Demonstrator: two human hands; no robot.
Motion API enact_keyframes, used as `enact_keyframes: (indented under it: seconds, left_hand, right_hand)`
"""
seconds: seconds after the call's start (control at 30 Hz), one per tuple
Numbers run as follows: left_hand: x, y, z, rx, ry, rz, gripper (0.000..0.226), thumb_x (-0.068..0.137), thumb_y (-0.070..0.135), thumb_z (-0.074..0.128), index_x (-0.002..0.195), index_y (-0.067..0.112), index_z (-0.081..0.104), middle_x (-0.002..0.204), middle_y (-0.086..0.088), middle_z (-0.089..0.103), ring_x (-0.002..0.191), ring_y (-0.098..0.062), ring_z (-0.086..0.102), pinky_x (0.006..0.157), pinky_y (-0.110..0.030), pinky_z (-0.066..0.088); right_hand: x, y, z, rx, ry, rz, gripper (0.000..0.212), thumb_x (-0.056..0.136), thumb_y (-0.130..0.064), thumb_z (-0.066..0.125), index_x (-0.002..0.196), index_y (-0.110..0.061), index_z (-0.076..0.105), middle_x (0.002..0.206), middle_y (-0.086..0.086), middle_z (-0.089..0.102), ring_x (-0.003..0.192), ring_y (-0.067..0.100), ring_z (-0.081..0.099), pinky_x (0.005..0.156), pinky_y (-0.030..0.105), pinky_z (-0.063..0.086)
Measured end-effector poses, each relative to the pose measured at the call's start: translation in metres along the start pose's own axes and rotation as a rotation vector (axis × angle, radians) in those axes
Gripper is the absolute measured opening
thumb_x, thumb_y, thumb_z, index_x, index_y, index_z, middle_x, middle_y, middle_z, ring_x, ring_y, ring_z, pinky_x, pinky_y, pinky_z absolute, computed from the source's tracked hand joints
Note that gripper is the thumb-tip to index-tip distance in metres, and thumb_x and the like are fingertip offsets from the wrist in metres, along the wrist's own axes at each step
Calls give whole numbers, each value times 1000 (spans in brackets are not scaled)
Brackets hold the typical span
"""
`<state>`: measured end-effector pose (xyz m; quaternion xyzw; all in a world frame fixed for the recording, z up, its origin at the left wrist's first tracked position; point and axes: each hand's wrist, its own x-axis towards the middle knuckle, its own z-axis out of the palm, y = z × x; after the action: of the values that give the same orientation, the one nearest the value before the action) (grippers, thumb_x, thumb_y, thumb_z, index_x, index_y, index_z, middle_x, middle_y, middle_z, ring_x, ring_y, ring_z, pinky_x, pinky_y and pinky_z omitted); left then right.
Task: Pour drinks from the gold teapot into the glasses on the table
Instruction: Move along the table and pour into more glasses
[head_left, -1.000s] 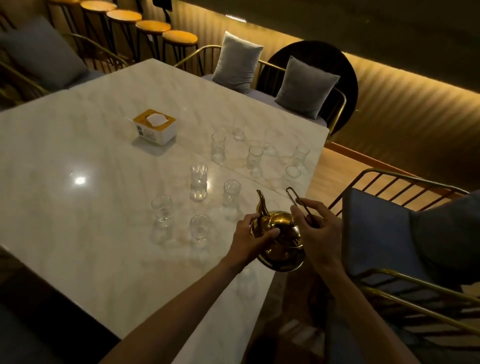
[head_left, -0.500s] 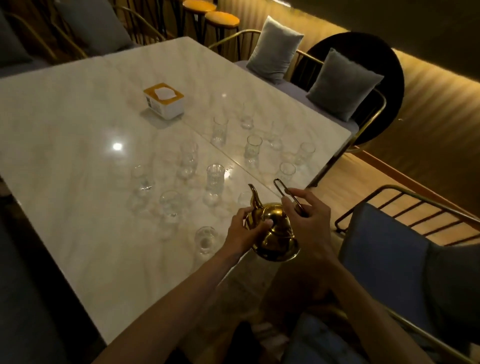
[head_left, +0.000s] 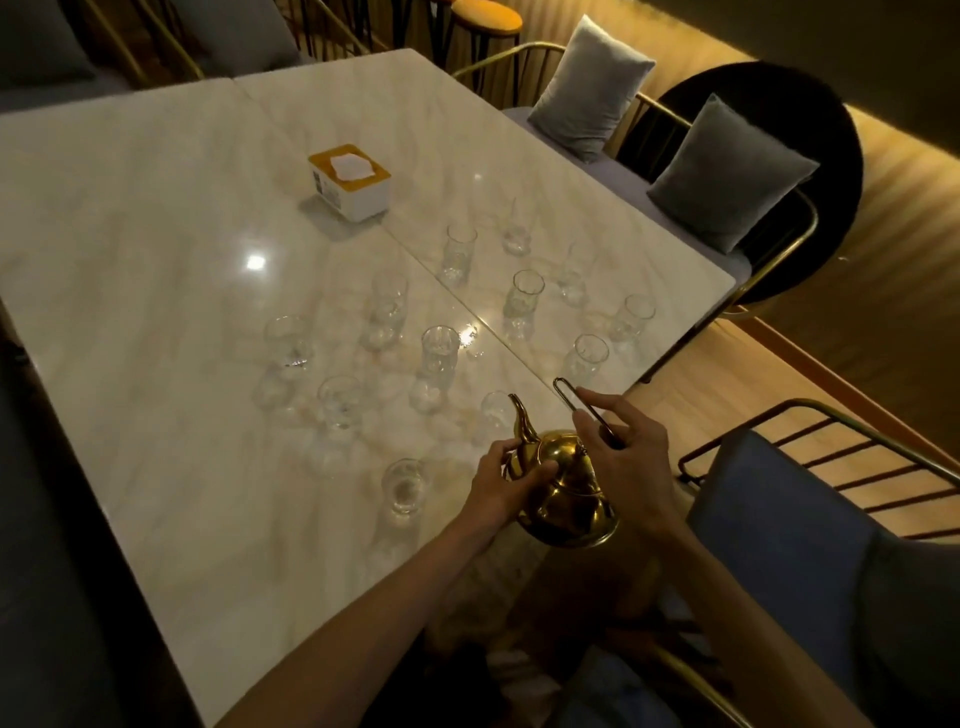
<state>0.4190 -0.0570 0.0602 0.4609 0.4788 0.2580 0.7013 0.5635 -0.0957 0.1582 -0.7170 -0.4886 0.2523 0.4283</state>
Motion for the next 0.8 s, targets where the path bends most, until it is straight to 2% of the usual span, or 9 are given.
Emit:
enact_keyframes:
  seconds: [0.07, 0.13, 0.2, 0.3, 0.37, 0.5, 0.6, 0.8]
  left_hand:
    - [3, 0, -1, -36, -28, -31, 58, 62, 67, 80, 110, 48, 53, 132, 4, 52, 117, -23, 60, 85, -49, 60]
    - [7, 2, -1, -60, -56, -61, 51, 73, 56, 80, 114, 42, 52, 128, 4, 53, 113, -22, 62, 76, -42, 63]
    - [11, 4, -1, -57, -71, -94, 51, 81, 49, 76, 122, 35, 49, 121, 7, 54, 106, -18, 63, 67, -35, 61]
    - [17, 5, 1, -63, -88, -132, 56, 84, 47, 73, 129, 30, 46, 115, 10, 53, 99, -12, 62, 61, -30, 58]
    - [20, 5, 2, -72, -93, -167, 60, 84, 46, 73, 133, 27, 45, 118, 6, 53, 98, -12, 62, 62, -31, 57]
    - [27, 5, 3, -106, -101, -232, 61, 85, 45, 73, 135, 24, 45, 123, 1, 52, 96, -12, 59, 63, -32, 54]
    - [33, 3, 5, -120, -109, -270, 60, 86, 45, 72, 135, 24, 45, 127, -2, 52, 98, -16, 59, 70, -39, 55]
    - [42, -4, 9, -148, -116, -303, 61, 84, 48, 73, 134, 26, 46, 134, -6, 51, 111, -26, 58, 85, -52, 56]
  right_hand:
    - [7, 5, 2, -19, -7, 23, 30, 94, -42, 64, 124, -43, 65, 134, -9, 63, 116, 18, 66, 94, 44, 59]
    - [14, 9, 4, -35, -18, 38, 30, 94, -43, 64, 124, -44, 65, 135, -7, 63, 113, 17, 67, 93, 43, 59]
    - [21, 14, 6, -49, -25, 73, 31, 93, -48, 63, 124, -46, 64, 132, -4, 64, 107, 15, 69, 90, 42, 60]
    - [29, 17, 9, -36, -38, 113, 28, 96, -40, 65, 123, -43, 66, 120, 0, 71, 95, 15, 72, 83, 39, 62]
    - [33, 17, 11, -41, -41, 124, 28, 97, -36, 65, 124, -39, 67, 114, 0, 73, 91, 15, 72, 79, 35, 62]
    - [41, 18, 13, -88, -49, 145, 27, 97, -35, 64, 124, -38, 67, 77, 2, 68, 67, 12, 64, 61, 26, 53]
    - [49, 21, 15, -137, -65, 152, 27, 97, -40, 63, 123, -40, 67, 83, -2, 66, 72, 12, 61, 64, 29, 53]
    - [58, 19, 15, -175, -96, 138, 25, 97, -38, 63, 122, -36, 68, 83, -11, 62, 63, 4, 52, 63, 28, 45]
